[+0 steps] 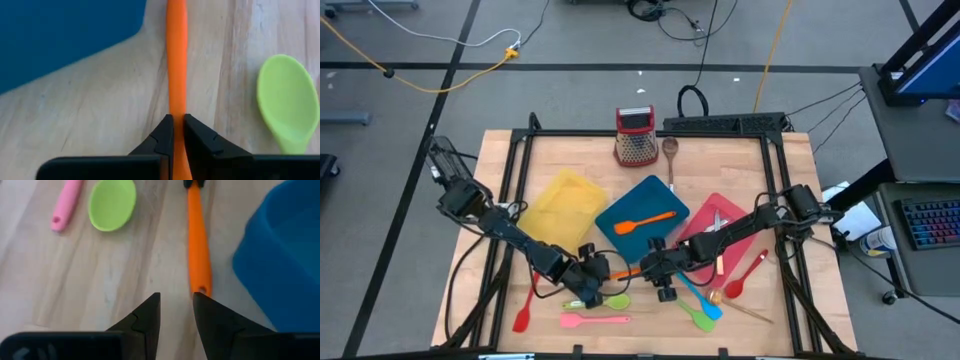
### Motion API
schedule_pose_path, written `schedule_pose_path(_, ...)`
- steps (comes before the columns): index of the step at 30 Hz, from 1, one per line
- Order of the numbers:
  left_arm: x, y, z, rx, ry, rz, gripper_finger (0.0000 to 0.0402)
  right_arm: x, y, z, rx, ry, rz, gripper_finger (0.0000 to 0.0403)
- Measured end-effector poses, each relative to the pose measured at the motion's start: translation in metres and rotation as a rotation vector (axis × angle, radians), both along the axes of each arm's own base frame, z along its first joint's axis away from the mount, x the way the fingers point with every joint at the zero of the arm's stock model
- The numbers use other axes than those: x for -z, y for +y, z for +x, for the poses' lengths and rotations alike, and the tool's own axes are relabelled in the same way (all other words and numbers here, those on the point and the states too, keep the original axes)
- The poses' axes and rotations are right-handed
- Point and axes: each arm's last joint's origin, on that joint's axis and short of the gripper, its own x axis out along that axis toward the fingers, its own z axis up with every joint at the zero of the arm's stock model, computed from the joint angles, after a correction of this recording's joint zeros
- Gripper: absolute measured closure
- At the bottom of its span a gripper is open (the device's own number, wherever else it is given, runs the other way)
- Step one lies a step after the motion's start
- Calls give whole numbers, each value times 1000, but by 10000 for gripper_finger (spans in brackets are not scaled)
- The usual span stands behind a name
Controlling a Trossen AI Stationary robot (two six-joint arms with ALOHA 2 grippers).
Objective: Pick & Place Kitchen Items
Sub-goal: Put the orange spatula into the blue bin
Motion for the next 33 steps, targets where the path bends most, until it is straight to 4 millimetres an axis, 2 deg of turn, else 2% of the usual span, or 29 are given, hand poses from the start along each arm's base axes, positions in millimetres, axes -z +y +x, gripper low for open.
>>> schedule_pose_path(11,-4,4,12,37,-81,-24,389,1,-7,2,2,2,-17,297)
schedule_pose_path(15,-14,1,13,61,-138,-33,396,5,-7,2,-6,8,-35,324)
schedule_pose_path(19,-26,3,9,55,-145,-42,399,5,-6,2,-25,3,-42,369)
schedule_pose_path(21,-34,3,6,54,-143,-74,392,5,-6,2,-26,8,-41,392)
schedule_pose_path(23,-37,2,1,77,-115,-96,383,5,-5,1,-29,10,-42,398)
schedule_pose_path(27,-33,-3,-8,125,-20,-109,367,8,-1,-2,-40,29,-38,399)
schedule_pose_path(33,-25,-2,-18,56,88,-110,315,10,0,-4,-35,58,-41,402)
